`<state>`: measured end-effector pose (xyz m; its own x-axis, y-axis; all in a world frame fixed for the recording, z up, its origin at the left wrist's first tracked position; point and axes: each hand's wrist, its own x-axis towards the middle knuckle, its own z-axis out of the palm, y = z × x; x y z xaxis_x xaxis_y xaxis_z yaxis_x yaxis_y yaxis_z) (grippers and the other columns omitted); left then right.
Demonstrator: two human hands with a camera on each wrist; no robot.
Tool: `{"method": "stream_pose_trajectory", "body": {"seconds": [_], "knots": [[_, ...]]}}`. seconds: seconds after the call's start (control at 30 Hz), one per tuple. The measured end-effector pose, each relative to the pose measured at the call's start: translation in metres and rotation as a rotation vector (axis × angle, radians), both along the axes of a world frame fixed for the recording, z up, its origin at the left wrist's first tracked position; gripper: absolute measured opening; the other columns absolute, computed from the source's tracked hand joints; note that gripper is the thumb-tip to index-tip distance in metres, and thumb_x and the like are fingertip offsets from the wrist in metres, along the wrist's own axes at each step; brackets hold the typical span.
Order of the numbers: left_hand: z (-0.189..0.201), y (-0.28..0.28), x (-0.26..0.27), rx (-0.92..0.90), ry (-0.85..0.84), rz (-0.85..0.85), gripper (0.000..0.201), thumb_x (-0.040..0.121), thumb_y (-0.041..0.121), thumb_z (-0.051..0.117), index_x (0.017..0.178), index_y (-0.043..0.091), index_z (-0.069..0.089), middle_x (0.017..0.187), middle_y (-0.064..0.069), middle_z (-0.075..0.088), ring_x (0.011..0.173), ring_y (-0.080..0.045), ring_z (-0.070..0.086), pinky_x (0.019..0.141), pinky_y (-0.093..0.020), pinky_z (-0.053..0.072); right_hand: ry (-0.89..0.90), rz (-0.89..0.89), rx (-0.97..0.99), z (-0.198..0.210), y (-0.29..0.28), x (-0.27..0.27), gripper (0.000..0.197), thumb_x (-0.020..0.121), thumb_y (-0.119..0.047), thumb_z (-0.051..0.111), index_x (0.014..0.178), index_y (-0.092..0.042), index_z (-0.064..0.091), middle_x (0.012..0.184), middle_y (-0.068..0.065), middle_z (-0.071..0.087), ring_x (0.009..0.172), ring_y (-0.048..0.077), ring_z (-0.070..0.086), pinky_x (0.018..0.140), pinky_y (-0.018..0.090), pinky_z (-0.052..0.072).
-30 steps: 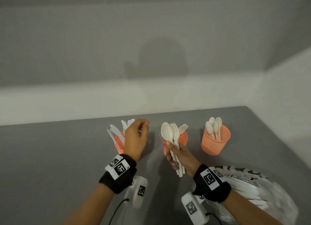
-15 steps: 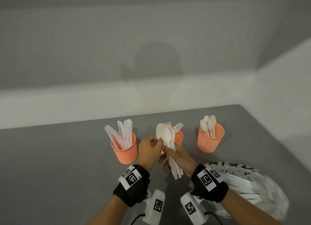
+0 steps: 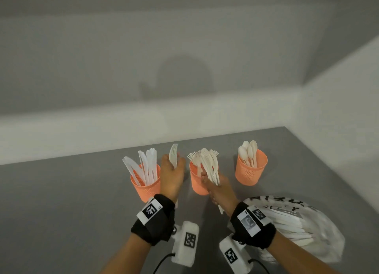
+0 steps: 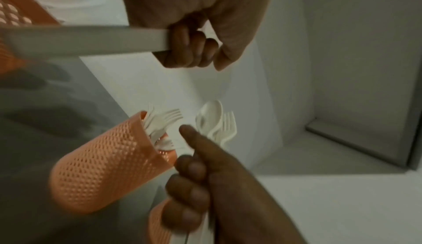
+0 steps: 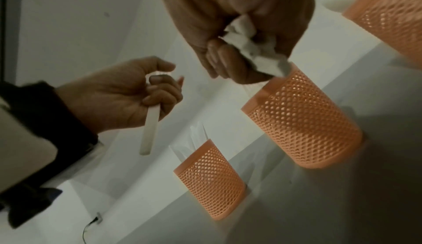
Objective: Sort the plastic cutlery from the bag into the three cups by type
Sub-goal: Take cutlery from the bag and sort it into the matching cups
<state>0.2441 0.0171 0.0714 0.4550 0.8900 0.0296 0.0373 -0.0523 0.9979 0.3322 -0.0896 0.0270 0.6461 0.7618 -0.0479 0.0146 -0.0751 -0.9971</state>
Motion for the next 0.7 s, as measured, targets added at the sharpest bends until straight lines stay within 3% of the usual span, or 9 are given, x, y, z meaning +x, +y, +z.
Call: {"method": "stream_pose_trajectory", "body": {"seconds": [0.1,0.17,0.2,0.3,0.37,0.47,0.53,0.6,0.7], "knots": [[-0.004,-0.019,-0.002,0.121,0.035,-0.148,0.009,0.086,0.014,0.058,0.088,0.008,0.063,0.073,-0.003,0.064,0.068,-0.011,0.061,0.067,-0.025,0.049,-0.156,-0.008,-0.044,-0.005,0.003,-0.002,0.067,0.081,-0.057,0.048,0.137,-0.021,0.042,0.105,-0.01,0.061,0.079,-0.008,0.061,0.062,0.008,0.044],[-0.008,-0.028,-0.001,0.145,0.048,-0.177,0.013,0.078,0.022,0.061,0.082,0.011,0.065,0.073,-0.006,0.066,0.07,-0.017,0.062,0.068,-0.031,0.05,-0.235,-0.014,-0.071,-0.009,0.003,-0.003,0.057,0.089,-0.051,0.047,0.139,-0.025,0.038,0.118,-0.006,0.062,0.106,0.007,0.06,0.088,0.023,0.048],[-0.01,-0.031,0.001,0.151,0.052,-0.166,0.015,0.075,0.027,0.061,0.081,0.013,0.065,0.072,-0.007,0.066,0.07,-0.018,0.062,0.068,-0.034,0.051,-0.268,-0.023,-0.099,-0.009,0.002,-0.004,0.052,0.093,-0.043,0.046,0.14,-0.023,0.036,0.117,-0.003,0.063,0.108,0.013,0.061,0.092,0.029,0.048],[-0.015,-0.037,0.004,0.126,0.032,-0.153,0.023,0.072,0.03,0.067,0.084,0.011,0.067,0.074,-0.005,0.067,0.07,-0.016,0.062,0.066,-0.03,0.051,-0.357,-0.023,-0.165,-0.006,0.002,-0.009,0.049,0.096,-0.028,0.047,0.14,-0.019,0.03,0.109,0.005,0.067,0.099,0.021,0.065,0.089,0.038,0.051],[-0.016,-0.04,0.008,0.14,0.06,-0.133,0.019,0.078,0.021,0.07,0.088,0.006,0.067,0.074,-0.003,0.067,0.069,-0.015,0.062,0.065,-0.026,0.049,-0.369,-0.007,-0.171,-0.005,0.001,-0.009,0.046,0.095,-0.023,0.049,0.137,-0.016,0.032,0.107,0.006,0.068,0.096,0.021,0.066,0.084,0.035,0.054],[-0.017,-0.039,0.012,0.158,0.104,-0.08,0.007,0.083,0.01,0.064,0.08,0.004,0.064,0.068,-0.003,0.063,0.067,-0.019,0.06,0.066,-0.031,0.05,-0.292,0.071,-0.148,0.0,-0.001,-0.012,0.037,0.095,-0.02,0.05,0.129,-0.013,0.04,0.098,0.007,0.065,0.067,0.006,0.061,0.052,0.018,0.05],[-0.017,-0.037,0.012,0.129,0.086,-0.072,0.01,0.087,0.01,0.06,0.09,0.004,0.067,0.078,-0.008,0.069,0.076,-0.022,0.066,0.073,-0.035,0.054,-0.169,0.122,-0.084,0.006,-0.001,-0.012,0.036,0.095,-0.023,0.05,0.13,-0.018,0.04,0.09,0.008,0.063,0.046,0.004,0.052,0.038,0.019,0.041],[-0.015,-0.034,0.011,0.087,0.03,-0.077,0.019,0.091,0.01,0.054,0.105,0.004,0.065,0.092,-0.01,0.07,0.086,-0.02,0.067,0.078,-0.032,0.054,-0.082,0.141,-0.012,0.012,-0.002,-0.01,0.04,0.096,-0.027,0.05,0.133,-0.025,0.038,0.084,-0.001,0.061,0.042,0.006,0.051,0.036,0.022,0.042],[-0.009,-0.026,0.009,-0.058,-0.038,-0.059,0.023,0.097,0.015,0.041,0.107,0.0,0.056,0.077,-0.005,0.062,0.061,-0.006,0.059,0.054,-0.014,0.045,-0.056,0.143,0.018,0.013,-0.005,-0.007,0.046,0.096,-0.037,0.045,0.138,-0.019,0.036,0.085,-0.01,0.064,0.06,0.005,0.063,0.053,0.022,0.054]]}}
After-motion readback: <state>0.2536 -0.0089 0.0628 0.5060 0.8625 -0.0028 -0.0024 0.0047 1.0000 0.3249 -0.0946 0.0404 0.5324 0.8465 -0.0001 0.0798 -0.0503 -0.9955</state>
